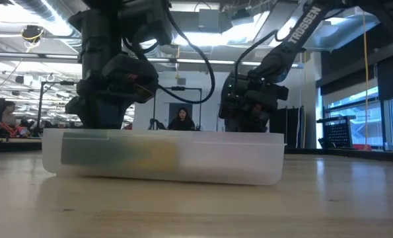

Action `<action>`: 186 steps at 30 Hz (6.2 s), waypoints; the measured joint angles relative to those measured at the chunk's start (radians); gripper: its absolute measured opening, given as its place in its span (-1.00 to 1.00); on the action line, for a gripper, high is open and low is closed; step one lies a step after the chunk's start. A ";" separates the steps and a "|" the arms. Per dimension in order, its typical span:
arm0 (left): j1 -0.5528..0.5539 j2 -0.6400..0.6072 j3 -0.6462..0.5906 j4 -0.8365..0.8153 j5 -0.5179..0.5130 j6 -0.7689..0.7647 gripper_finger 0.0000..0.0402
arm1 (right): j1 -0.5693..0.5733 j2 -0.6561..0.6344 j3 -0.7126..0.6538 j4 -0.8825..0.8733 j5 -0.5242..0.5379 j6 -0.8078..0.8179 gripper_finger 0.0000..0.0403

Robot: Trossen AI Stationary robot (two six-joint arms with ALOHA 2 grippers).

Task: Pack school essentials
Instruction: Close the cover of the school supply organizer

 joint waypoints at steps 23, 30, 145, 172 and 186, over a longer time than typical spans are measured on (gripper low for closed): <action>0.009 0.000 0.000 -0.001 -0.008 0.005 -0.53 | 0.048 0.023 0.042 0.026 -0.260 0.000 -0.96; 0.009 0.000 0.000 -0.001 -0.031 -0.008 -0.53 | 0.073 0.023 0.046 0.028 -0.320 0.026 -0.96; 0.053 -0.556 0.000 -0.469 -0.305 -0.059 -0.42 | 0.337 0.021 0.335 0.026 -0.160 0.128 -0.96; 0.008 -0.561 0.000 -0.471 -0.323 0.020 -0.42 | 0.512 0.086 0.380 0.269 -0.066 0.029 -0.96; -0.141 -0.558 0.000 -0.349 -0.207 0.099 -0.42 | 0.509 0.057 0.380 0.193 -0.039 0.216 -0.96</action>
